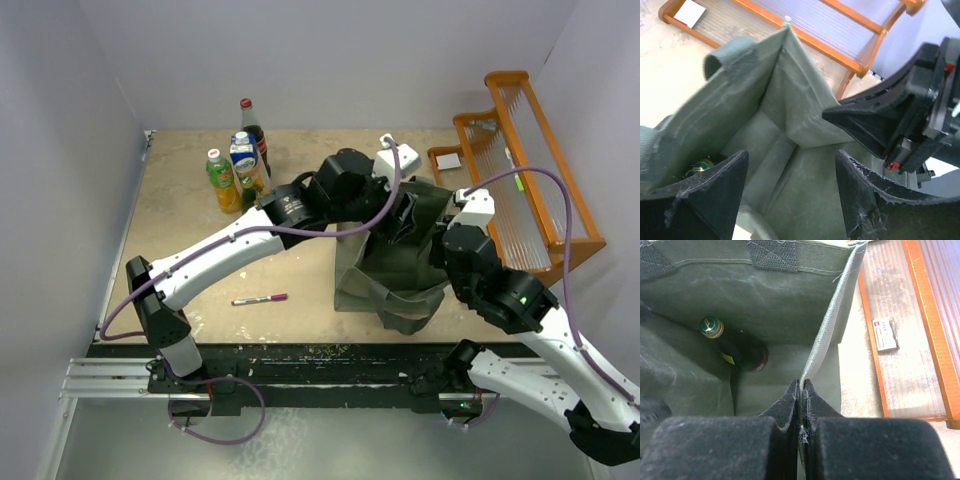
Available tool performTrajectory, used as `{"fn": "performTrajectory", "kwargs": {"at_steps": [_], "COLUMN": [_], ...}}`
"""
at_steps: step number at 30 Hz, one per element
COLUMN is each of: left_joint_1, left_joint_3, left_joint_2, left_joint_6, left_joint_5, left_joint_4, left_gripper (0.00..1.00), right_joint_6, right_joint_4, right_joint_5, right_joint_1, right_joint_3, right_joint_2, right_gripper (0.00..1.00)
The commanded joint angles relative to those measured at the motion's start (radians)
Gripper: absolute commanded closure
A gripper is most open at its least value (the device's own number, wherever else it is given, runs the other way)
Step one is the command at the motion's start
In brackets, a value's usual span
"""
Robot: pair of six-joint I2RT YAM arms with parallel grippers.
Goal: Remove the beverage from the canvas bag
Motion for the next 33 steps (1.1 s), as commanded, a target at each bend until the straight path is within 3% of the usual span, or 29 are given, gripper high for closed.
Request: {"fn": "performTrajectory", "kwargs": {"at_steps": [1, 18, 20, 23, 27, 33], "left_joint_1": [-0.041, -0.063, -0.062, -0.057, -0.051, -0.056], "left_joint_3": [0.069, 0.219, 0.278, 0.353, 0.435, 0.475], "left_joint_2": [0.019, 0.253, 0.296, 0.361, 0.420, 0.389], "left_joint_6": [0.096, 0.168, 0.176, 0.179, 0.184, 0.162], "left_joint_5": [-0.058, -0.245, -0.272, -0.313, -0.344, -0.375], "left_joint_4": [-0.049, -0.196, -0.253, -0.328, -0.387, -0.440], "left_gripper": [0.29, 0.53, 0.53, 0.45, 0.44, 0.36], "right_joint_6": [0.008, -0.002, -0.002, 0.000, 0.004, -0.010], "right_joint_4": [0.064, 0.088, 0.087, 0.087, 0.091, 0.090], "right_joint_5": [0.040, 0.032, 0.032, 0.036, 0.038, 0.050], "right_joint_1": [-0.003, -0.002, -0.002, -0.003, -0.002, -0.003], "right_joint_3": [0.007, -0.002, -0.003, -0.009, -0.014, -0.010], "right_joint_2": [-0.026, -0.043, -0.045, -0.048, -0.049, -0.052], "right_gripper": [1.00, 1.00, 1.00, 1.00, 1.00, 1.00]}}
